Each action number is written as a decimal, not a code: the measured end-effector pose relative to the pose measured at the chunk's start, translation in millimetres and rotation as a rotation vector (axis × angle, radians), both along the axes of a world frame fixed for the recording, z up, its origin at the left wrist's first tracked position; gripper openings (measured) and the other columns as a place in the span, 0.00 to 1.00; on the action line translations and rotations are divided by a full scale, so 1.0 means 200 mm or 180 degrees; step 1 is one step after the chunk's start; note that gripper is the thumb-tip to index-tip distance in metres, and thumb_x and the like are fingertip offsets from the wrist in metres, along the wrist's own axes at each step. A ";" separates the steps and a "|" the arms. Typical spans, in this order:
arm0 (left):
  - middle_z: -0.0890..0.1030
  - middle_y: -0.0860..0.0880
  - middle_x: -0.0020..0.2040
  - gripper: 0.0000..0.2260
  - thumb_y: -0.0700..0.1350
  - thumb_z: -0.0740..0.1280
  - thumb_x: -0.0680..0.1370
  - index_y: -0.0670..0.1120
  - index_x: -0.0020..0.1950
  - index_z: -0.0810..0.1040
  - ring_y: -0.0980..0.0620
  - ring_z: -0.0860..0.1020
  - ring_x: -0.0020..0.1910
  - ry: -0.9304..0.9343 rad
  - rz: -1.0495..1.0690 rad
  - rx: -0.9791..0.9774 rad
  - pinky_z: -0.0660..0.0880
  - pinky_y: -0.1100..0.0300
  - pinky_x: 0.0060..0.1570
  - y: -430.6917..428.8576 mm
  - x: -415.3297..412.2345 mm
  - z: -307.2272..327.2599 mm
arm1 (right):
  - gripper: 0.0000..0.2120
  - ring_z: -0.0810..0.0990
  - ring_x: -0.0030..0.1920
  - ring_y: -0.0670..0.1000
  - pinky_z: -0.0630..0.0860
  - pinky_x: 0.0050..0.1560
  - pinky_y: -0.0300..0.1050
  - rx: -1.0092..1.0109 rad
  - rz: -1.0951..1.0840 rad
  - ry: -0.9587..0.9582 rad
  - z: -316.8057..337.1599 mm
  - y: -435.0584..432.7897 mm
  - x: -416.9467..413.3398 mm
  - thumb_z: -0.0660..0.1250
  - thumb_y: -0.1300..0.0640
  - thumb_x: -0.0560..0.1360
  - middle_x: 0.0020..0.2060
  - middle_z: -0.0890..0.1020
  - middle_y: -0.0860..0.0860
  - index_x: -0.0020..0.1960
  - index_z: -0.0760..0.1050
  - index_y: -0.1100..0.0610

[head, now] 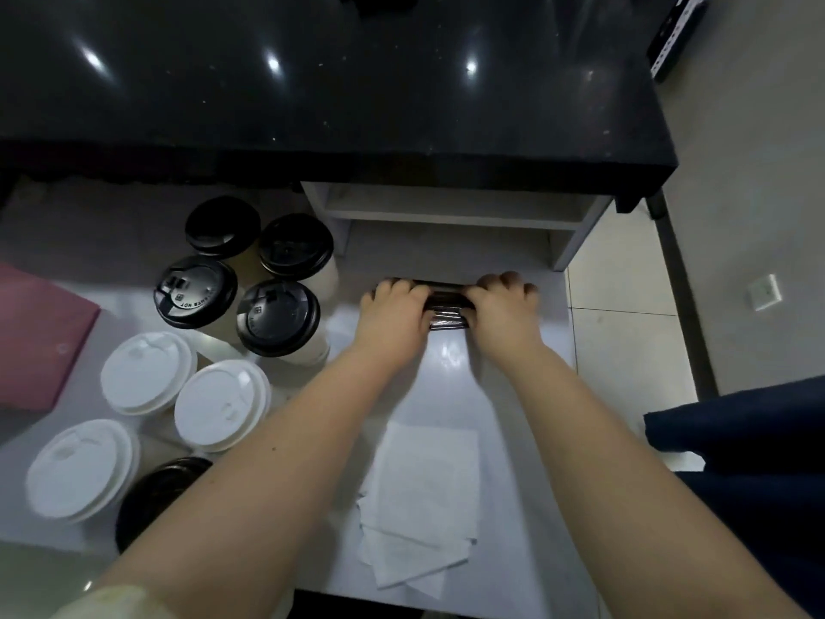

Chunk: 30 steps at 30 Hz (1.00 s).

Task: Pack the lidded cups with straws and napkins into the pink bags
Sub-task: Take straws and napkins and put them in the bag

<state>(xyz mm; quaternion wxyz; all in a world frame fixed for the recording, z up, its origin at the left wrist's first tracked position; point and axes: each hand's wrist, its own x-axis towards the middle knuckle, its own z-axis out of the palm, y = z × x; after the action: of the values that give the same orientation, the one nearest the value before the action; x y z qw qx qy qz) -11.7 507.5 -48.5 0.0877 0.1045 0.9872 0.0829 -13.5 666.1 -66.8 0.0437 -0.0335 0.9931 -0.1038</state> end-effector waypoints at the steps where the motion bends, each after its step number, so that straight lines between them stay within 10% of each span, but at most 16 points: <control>1: 0.74 0.47 0.64 0.16 0.51 0.60 0.81 0.51 0.69 0.72 0.43 0.68 0.64 0.0018 0.0033 0.0029 0.65 0.48 0.60 -0.01 -0.01 -0.02 | 0.12 0.66 0.62 0.60 0.59 0.57 0.53 0.0017 0.0015 0.0055 -0.01 0.00 -0.01 0.63 0.53 0.77 0.58 0.77 0.53 0.58 0.78 0.50; 30: 0.75 0.51 0.63 0.20 0.58 0.63 0.78 0.53 0.67 0.71 0.46 0.69 0.64 0.0581 -0.0153 -0.0166 0.60 0.47 0.66 -0.04 -0.05 0.22 | 0.12 0.77 0.50 0.60 0.60 0.48 0.51 -0.0007 0.0243 0.0526 0.23 0.07 0.01 0.62 0.65 0.73 0.50 0.80 0.56 0.55 0.71 0.56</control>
<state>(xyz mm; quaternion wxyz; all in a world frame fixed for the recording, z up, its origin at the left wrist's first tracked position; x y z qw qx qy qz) -21.9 500.1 -3.7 0.0020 0.1329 0.9901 0.0452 -11.5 679.8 -21.0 -0.0345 -0.0798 0.9912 -0.1001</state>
